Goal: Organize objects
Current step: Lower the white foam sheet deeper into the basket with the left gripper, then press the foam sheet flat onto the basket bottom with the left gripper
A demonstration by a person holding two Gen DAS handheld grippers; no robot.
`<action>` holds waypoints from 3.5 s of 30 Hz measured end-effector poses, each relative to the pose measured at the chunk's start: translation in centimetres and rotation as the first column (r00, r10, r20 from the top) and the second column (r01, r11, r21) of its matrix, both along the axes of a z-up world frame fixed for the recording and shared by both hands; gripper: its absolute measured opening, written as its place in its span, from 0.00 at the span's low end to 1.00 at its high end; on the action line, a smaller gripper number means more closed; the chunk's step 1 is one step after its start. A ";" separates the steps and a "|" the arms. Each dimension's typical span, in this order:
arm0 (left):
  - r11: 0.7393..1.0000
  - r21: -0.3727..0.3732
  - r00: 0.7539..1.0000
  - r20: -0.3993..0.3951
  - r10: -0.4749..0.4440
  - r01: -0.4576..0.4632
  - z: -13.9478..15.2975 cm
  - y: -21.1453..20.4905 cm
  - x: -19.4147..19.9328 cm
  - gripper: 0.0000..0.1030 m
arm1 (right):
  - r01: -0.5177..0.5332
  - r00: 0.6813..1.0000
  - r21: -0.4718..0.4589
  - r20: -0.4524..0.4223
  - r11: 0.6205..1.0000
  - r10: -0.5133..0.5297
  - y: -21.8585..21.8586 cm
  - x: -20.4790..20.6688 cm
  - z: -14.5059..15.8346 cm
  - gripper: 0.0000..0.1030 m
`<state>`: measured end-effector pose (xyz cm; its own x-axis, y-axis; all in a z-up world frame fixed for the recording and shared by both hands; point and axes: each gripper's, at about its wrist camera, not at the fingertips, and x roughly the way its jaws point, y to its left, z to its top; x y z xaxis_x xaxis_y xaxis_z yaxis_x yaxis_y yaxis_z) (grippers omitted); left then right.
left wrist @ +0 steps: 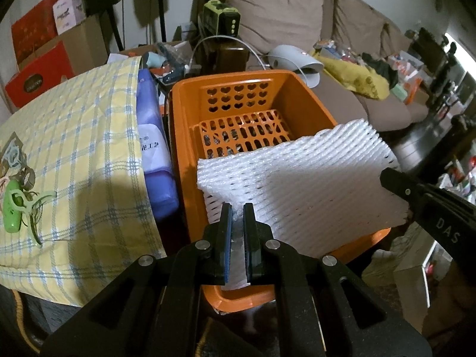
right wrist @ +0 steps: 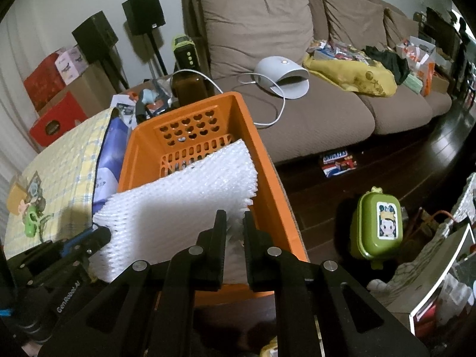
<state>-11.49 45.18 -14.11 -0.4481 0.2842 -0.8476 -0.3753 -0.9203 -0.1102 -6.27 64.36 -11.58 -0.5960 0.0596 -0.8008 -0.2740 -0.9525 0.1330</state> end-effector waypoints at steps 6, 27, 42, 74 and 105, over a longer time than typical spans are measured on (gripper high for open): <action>1.000 0.004 1.000 0.006 -0.014 0.014 -0.1 0.2 0.3 0.06 | 0.001 1.000 0.008 -0.013 1.000 0.000 0.1 0.2 0.4 0.10; 0.999 -0.014 0.999 0.034 -0.028 0.029 -1.5 0.7 0.9 0.06 | 0.005 0.999 0.004 0.052 1.000 -0.006 0.5 -0.3 -1.0 0.10; 0.999 -0.031 0.999 0.048 -0.012 0.014 -2.7 0.5 0.4 0.06 | 0.002 0.995 -0.007 0.100 1.000 -0.001 0.7 -0.9 -2.7 0.10; 0.997 -0.072 0.997 0.074 -0.009 0.015 -5.2 0.8 0.1 0.06 | -0.017 0.979 -0.003 0.204 1.000 0.018 0.4 -1.8 -5.6 0.11; 0.997 -0.070 0.994 0.100 -0.035 0.042 -6.2 0.6 0.4 0.06 | -0.021 0.967 0.021 0.254 1.000 0.015 0.0 -1.9 -7.0 0.12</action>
